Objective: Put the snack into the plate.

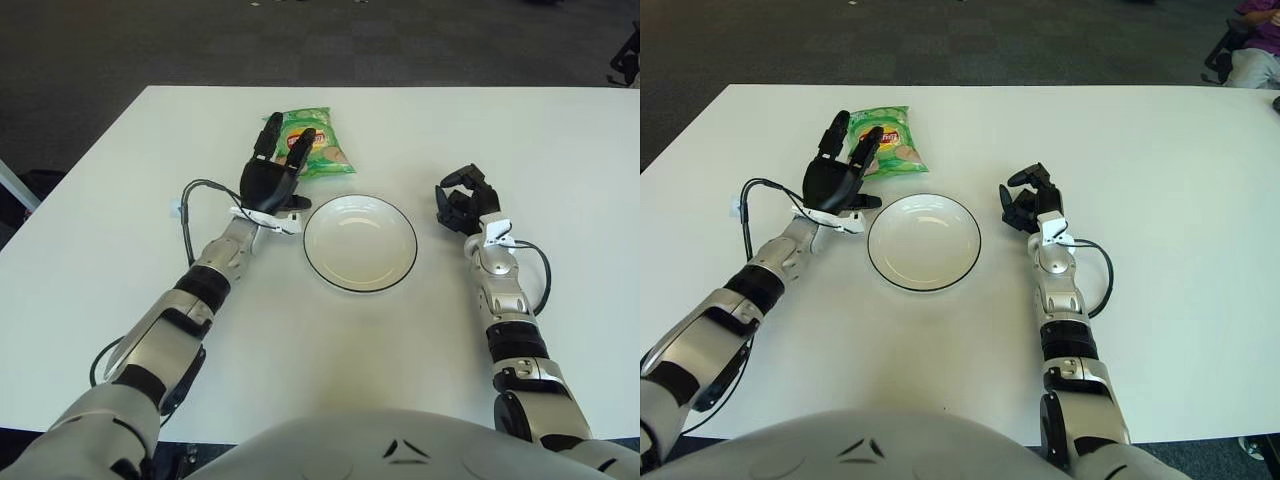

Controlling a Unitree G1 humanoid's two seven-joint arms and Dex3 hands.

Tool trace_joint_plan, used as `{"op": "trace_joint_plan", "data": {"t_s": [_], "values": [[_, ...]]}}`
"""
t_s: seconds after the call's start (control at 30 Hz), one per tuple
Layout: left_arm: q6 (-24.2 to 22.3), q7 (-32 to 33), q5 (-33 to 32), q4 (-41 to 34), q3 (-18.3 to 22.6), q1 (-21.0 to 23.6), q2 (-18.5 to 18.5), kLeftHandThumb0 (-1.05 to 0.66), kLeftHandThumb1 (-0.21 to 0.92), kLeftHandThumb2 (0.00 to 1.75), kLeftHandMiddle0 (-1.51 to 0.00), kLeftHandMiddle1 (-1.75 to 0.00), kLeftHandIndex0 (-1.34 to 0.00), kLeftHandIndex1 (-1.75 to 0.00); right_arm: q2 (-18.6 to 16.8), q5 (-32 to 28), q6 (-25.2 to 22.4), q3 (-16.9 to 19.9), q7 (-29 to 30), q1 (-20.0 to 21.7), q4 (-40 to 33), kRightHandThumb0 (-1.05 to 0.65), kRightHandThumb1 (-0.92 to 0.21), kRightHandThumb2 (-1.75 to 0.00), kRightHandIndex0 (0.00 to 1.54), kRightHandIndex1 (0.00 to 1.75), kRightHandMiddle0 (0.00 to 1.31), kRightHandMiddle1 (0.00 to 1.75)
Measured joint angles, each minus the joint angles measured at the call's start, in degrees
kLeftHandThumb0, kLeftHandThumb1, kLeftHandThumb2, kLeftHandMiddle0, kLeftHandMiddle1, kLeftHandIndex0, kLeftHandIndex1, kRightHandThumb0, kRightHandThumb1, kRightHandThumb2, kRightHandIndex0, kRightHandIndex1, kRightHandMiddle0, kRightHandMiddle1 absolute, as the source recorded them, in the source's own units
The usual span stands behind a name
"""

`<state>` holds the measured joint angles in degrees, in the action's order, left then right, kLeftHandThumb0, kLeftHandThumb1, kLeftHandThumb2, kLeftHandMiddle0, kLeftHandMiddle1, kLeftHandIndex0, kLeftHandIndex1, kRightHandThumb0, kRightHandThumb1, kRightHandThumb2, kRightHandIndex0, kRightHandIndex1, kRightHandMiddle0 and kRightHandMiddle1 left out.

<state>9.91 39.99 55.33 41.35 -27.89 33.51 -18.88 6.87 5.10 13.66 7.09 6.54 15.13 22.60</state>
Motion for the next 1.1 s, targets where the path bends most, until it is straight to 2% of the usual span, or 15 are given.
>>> {"op": "trace_joint_plan", "data": {"t_s": [0.27, 0.67, 1.1], "values": [[-0.04, -2.54, -0.82, 1.91, -0.3, 0.88, -0.08, -0.54, 0.72, 0.0, 0.0, 0.0, -0.21, -0.01, -0.05, -0.04, -0.02, -0.02, 0.0, 0.0, -0.01, -0.38, -0.71, -0.79, 0.82, 1.75, 0.33, 1.75], [0.6, -4.06, -0.9, 5.38, -0.87, 4.77, -0.4, -0.52, 0.72, 0.0, 0.0, 0.0, -0.2, 0.0, -0.26, -0.04, -0.05, -0.05, 0.0, 0.0, -0.06, -0.38, -0.71, -0.79, 0.82, 1.75, 0.33, 1.75], [1.4, -5.48, -2.82, 14.27, -1.94, 8.94, 0.42, -0.53, 0.72, 0.0, 0.0, 0.0, -0.2, 0.0, -0.32, -0.06, -0.05, -0.06, -0.01, 0.0, -0.06, -0.38, -0.71, -0.79, 0.82, 1.75, 0.33, 1.75]]}}
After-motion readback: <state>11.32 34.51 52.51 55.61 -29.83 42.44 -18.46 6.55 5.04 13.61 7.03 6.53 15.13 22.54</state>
